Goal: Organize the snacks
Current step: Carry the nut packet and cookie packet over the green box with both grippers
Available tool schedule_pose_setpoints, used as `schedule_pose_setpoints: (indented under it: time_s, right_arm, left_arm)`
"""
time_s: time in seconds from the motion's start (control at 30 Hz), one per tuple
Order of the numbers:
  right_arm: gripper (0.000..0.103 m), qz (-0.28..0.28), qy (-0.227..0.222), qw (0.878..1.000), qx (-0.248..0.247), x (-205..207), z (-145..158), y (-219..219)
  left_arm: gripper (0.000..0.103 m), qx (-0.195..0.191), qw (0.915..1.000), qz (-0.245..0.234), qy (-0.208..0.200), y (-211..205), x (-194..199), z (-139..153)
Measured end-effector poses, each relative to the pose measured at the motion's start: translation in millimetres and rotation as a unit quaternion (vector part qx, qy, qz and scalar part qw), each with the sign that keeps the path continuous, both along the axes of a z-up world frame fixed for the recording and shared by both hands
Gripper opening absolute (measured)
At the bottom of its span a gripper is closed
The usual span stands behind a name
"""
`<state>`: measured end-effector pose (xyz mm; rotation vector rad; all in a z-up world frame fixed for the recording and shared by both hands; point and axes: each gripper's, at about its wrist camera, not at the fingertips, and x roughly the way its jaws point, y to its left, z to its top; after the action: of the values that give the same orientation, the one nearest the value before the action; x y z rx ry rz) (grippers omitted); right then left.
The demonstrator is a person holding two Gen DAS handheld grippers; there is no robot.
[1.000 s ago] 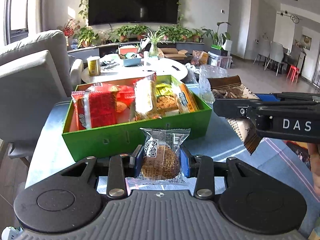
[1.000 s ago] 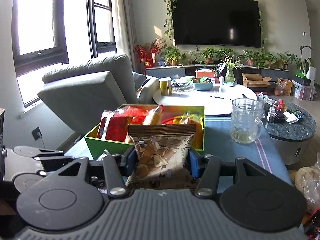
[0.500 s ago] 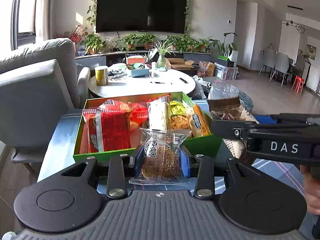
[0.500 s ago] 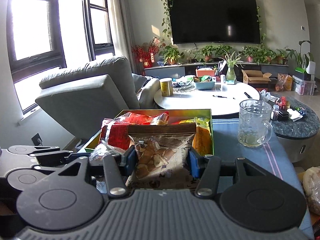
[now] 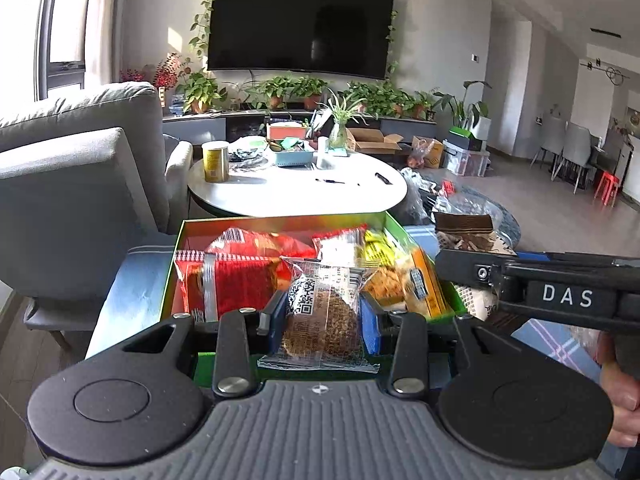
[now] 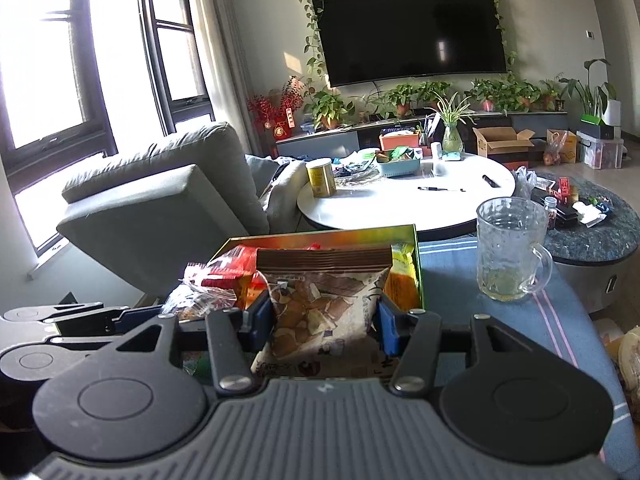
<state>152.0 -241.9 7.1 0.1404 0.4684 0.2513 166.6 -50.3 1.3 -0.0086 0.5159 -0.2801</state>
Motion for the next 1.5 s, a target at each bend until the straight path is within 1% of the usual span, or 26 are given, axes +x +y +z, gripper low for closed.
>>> schedule_pose_setpoints:
  time_s: [0.17,0.3,0.47,0.53,0.63,0.8,1.03,1.17,1.27,1.4,1.5]
  right_arm:
    - [0.062,-0.007,-0.007,1.0,0.006,15.8,6.8,-2.0]
    - [0.062,-0.011,-0.008,1.0,0.012,30.6,8.8,-2.8]
    - [0.062,-0.018,0.001,1.0,0.016,50.1,5.4,-2.2]
    - [0.062,-0.023,0.003,0.999,0.025,58.6,5.8,-3.4]
    - [0.062,-0.031,0.006,0.998,0.045,70.9,7.6,-6.6]
    - [0.062,-0.038,0.014,0.997,0.063,91.6,6.8,-9.3]
    - [0.062,-0.038,0.021,0.997,0.063,105.5,-0.5,-5.3]
    - [0.062,-0.04,0.029,0.997,0.067,107.5,-5.3,-6.8]
    - [0.062,-0.042,0.032,0.996,0.067,106.8,-5.8,-8.1]
    - [0.062,-0.044,0.03,0.996,0.067,106.5,-2.6,-8.1]
    - [0.062,-0.043,0.026,0.997,0.066,106.2,-0.1,-7.0]
  left_arm:
    - [0.035,0.002,0.9999,0.011,-0.008,-1.2,15.7,3.7]
    - [0.035,-0.007,0.9996,0.024,-0.011,-2.2,32.6,7.5]
    - [0.035,0.008,0.9995,0.022,-0.022,-13.8,55.1,13.9]
    - [0.035,0.01,0.9994,0.021,-0.024,-17.8,64.5,15.5]
    - [0.035,0.007,0.9993,0.031,-0.018,-19.5,80.6,14.3]
    - [0.035,-0.001,0.9991,0.043,-0.004,-18.5,99.5,6.7]
    - [0.035,0.007,0.9988,0.048,0.007,-15.4,104.3,-4.3]
    - [0.035,0.0,0.999,0.044,0.006,-14.0,100.1,-0.5]
    - [0.035,-0.006,0.9995,0.032,0.003,-14.5,92.5,5.1]
    - [0.036,0.005,0.9998,0.018,-0.001,-17.3,80.5,7.5]
    - [0.036,0.008,0.9998,0.015,0.006,-18.3,76.8,4.4]
